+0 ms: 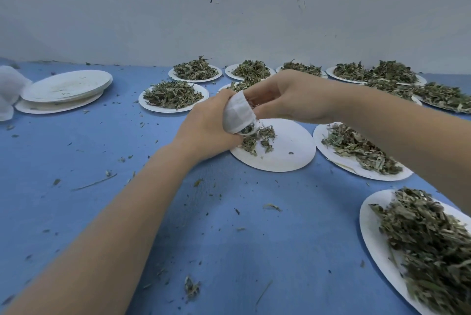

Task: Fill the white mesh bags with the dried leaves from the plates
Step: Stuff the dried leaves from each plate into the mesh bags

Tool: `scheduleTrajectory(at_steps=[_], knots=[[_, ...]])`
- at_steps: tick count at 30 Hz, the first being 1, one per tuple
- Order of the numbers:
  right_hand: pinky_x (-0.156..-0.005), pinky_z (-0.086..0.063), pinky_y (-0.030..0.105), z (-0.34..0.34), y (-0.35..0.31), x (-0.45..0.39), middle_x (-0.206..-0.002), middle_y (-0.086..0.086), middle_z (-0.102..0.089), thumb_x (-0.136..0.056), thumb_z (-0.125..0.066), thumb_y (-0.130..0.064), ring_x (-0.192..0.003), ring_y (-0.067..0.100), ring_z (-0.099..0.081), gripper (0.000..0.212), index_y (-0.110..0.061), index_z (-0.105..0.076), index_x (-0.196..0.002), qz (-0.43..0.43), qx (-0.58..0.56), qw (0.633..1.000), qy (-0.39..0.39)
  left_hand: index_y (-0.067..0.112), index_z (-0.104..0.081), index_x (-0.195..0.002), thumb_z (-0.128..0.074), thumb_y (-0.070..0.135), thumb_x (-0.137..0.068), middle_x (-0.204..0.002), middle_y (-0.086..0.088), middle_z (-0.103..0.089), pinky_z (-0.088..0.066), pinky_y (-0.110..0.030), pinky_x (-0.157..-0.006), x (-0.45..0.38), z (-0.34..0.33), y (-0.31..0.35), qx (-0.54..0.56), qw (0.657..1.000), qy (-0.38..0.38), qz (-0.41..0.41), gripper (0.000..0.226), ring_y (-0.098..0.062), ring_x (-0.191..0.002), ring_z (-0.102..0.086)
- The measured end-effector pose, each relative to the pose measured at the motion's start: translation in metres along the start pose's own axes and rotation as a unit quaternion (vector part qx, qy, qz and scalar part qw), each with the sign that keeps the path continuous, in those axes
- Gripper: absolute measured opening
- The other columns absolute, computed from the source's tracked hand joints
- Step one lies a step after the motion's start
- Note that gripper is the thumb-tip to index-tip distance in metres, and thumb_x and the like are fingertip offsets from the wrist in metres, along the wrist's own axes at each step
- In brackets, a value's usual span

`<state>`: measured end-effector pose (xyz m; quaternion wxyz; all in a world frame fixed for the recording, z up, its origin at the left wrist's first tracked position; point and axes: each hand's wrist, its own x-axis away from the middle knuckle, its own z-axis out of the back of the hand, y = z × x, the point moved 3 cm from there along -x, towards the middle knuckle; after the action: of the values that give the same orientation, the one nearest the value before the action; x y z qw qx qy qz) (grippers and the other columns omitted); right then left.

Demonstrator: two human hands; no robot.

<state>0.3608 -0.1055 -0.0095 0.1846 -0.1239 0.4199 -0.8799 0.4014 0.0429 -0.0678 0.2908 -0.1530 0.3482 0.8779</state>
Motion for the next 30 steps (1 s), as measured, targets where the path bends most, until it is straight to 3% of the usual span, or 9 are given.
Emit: scheduleTrajectory(at_steps=[3, 7, 10, 13, 17, 19, 22, 26, 30], knots=[[-0.067, -0.049, 0.007, -0.001, 0.003, -0.004, -0.099, 0.0, -0.073, -0.085, -0.067, -0.005, -0.085, 0.004, -0.069, 0.03, -0.007, -0.067, -0.114, -0.005, 0.006, 0.994, 0.106, 0.028, -0.048, -0.113, -0.074, 0.023, -0.066, -0.095, 0.008, -0.057, -0.045, -0.025, -0.065, -0.001, 0.0, 0.0, 0.002, 1.0, 0.005, -0.001, 0.054, -0.014, -0.086, -0.053], [-0.069, -0.057, 0.019, -0.006, 0.008, -0.011, -0.095, 0.011, -0.072, -0.08, -0.073, -0.005, -0.077, 0.014, -0.07, 0.027, -0.005, -0.069, -0.106, -0.037, -0.06, 0.979, 0.192, 0.026, -0.052, -0.099, -0.075, 0.022, -0.064, -0.082, 0.012, -0.056, -0.037, -0.013, -0.056, 0.0, 0.001, 0.006, 0.024, 1.0, 0.016, -0.004, 0.042, -0.008, -0.073, -0.051], [-0.074, -0.058, 0.029, -0.013, 0.005, -0.015, -0.087, 0.001, -0.074, -0.075, -0.076, -0.006, -0.082, 0.016, -0.068, 0.026, -0.018, -0.075, -0.098, -0.034, 0.071, 0.973, 0.215, 0.033, -0.05, -0.075, -0.069, 0.03, -0.063, -0.069, 0.016, -0.054, -0.035, -0.009, -0.052, 0.001, 0.001, 0.014, 0.066, 0.998, 0.016, 0.003, 0.023, 0.004, -0.062, -0.048], [-0.074, -0.054, 0.035, -0.018, -0.002, -0.016, -0.088, 0.01, -0.073, -0.079, -0.072, -0.011, -0.081, 0.023, -0.065, 0.012, -0.013, -0.075, -0.09, -0.024, 0.137, 0.969, 0.202, 0.037, -0.039, -0.063, -0.062, 0.037, -0.058, -0.059, 0.021, -0.049, -0.032, -0.006, -0.051, 0.0, 0.0, 0.023, 0.069, 0.997, 0.011, -0.011, 0.023, 0.01, -0.055, -0.044], [-0.066, -0.05, 0.033, -0.015, -0.005, -0.012, -0.085, 0.018, -0.068, -0.088, -0.059, -0.007, -0.071, 0.026, -0.058, 0.013, -0.004, -0.071, -0.09, -0.008, 0.128, 0.988, 0.085, 0.035, -0.044, -0.073, -0.059, 0.042, -0.052, -0.066, 0.015, -0.052, -0.034, -0.01, -0.051, -0.001, 0.004, 0.016, 0.037, 0.999, -0.009, -0.006, 0.027, 0.007, -0.061, -0.048], [-0.083, -0.056, 0.039, -0.012, -0.007, -0.008, -0.096, 0.021, -0.07, -0.09, -0.058, -0.006, -0.088, 0.035, -0.066, 0.018, -0.006, -0.072, -0.101, 0.009, 0.086, 0.994, 0.067, 0.028, -0.051, -0.085, -0.066, 0.036, -0.056, -0.073, 0.012, -0.056, -0.039, -0.019, -0.055, -0.002, 0.007, 0.009, 0.022, 1.0, -0.008, -0.006, 0.034, -0.006, -0.067, -0.051], [-0.083, -0.054, 0.041, -0.009, -0.011, -0.01, -0.088, 0.013, -0.073, -0.081, -0.07, -0.015, -0.088, 0.029, -0.067, 0.015, -0.025, -0.075, -0.09, 0.047, 0.102, 0.981, 0.16, 0.026, -0.053, -0.092, -0.071, 0.026, -0.062, -0.076, 0.011, -0.056, -0.039, -0.018, -0.057, -0.003, 0.014, 0.005, 0.001, 1.0, 0.018, -0.014, 0.035, -0.009, -0.067, -0.05], [-0.071, -0.049, 0.008, -0.006, -0.005, -0.018, -0.084, -0.009, -0.07, -0.081, -0.072, -0.019, -0.073, 0.0, -0.064, 0.01, -0.023, -0.073, -0.09, 0.06, 0.119, 0.965, 0.227, 0.024, -0.054, -0.095, -0.071, 0.021, -0.064, -0.078, 0.015, -0.054, -0.04, -0.021, -0.058, -0.003, 0.021, -0.006, -0.009, 1.0, 0.024, 0.014, 0.036, -0.011, -0.072, -0.05], [-0.079, -0.044, 0.02, -0.007, 0.015, -0.027, -0.098, -0.01, -0.058, -0.087, -0.064, -0.032, -0.088, 0.004, -0.053, 0.017, -0.022, -0.068, -0.1, 0.003, 0.224, 0.946, 0.234, 0.03, -0.053, -0.103, -0.071, 0.018, -0.069, -0.087, 0.019, -0.052, -0.033, -0.015, -0.058, 0.003, 0.024, -0.028, 0.058, 0.991, 0.049, 0.111, 0.041, -0.002, -0.078, -0.049]])
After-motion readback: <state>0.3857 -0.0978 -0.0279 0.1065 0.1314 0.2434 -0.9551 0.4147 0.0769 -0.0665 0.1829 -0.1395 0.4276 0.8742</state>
